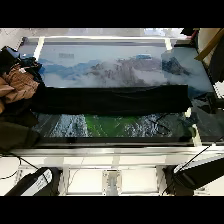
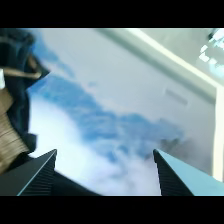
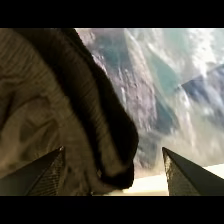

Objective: Fold the clothes and pants, and hang the long-sleeved shirts on hangers.

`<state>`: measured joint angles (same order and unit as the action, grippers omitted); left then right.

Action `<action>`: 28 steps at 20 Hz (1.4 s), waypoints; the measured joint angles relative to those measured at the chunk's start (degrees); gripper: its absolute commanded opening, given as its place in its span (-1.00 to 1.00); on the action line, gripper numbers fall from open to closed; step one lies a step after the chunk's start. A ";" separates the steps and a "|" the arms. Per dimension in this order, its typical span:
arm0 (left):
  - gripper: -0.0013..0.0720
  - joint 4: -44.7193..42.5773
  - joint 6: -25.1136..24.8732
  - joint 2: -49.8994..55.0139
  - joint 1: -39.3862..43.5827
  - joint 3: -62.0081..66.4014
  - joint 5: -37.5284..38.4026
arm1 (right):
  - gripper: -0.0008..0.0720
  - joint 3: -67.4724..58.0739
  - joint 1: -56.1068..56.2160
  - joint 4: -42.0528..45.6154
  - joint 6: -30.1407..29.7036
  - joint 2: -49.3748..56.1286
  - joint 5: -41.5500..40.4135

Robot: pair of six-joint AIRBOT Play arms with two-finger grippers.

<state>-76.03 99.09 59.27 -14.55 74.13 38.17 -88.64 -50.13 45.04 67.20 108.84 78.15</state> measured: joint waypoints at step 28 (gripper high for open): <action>-0.95 8.50 -5.57 30.32 37.46 6.58 -2.99 | -0.92 -22.36 15.82 0.50 2.23 4.24 20.59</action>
<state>-67.53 93.51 89.58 22.92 80.71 35.18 -111.00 -34.30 45.54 69.43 113.08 98.74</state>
